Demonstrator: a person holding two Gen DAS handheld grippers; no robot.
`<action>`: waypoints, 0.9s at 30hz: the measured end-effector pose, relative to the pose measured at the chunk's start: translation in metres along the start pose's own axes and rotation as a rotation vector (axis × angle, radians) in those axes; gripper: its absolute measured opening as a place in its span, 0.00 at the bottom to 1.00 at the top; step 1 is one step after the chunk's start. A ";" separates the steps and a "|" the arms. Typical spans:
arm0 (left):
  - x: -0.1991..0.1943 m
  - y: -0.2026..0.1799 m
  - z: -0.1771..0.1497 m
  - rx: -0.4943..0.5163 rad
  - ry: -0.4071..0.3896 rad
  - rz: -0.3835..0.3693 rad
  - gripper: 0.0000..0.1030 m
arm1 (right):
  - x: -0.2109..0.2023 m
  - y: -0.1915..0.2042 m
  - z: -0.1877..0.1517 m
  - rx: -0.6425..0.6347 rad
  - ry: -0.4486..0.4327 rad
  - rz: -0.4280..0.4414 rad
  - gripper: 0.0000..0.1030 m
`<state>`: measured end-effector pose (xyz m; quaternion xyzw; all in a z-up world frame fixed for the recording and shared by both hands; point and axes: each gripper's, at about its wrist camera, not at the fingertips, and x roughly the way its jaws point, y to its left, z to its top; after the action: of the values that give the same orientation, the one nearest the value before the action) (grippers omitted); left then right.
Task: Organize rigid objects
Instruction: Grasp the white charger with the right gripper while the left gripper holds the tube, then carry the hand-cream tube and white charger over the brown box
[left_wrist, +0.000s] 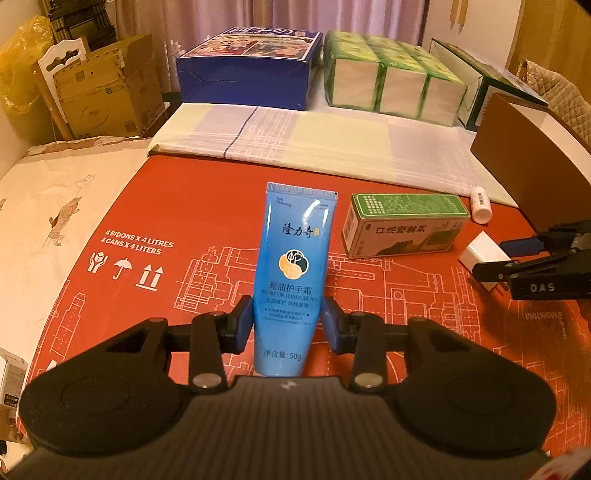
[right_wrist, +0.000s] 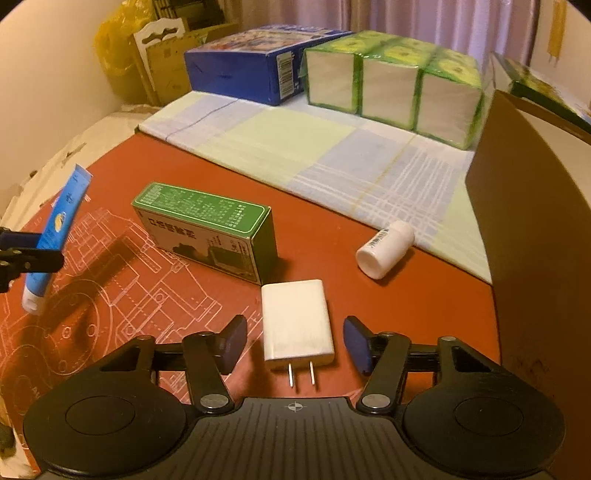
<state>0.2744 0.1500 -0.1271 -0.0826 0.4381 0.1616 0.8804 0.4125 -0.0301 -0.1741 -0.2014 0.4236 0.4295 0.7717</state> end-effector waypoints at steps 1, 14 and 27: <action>0.000 0.000 0.000 -0.001 0.001 0.002 0.34 | 0.003 0.000 0.001 -0.007 0.004 -0.002 0.49; -0.002 -0.001 0.005 0.010 -0.011 -0.010 0.34 | -0.003 -0.001 -0.003 0.029 0.018 0.012 0.36; -0.024 -0.014 0.011 0.043 -0.052 -0.071 0.34 | -0.045 0.009 -0.009 0.089 -0.045 0.023 0.36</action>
<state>0.2747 0.1348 -0.1012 -0.0748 0.4151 0.1231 0.8983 0.3883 -0.0536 -0.1418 -0.1521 0.4269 0.4233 0.7845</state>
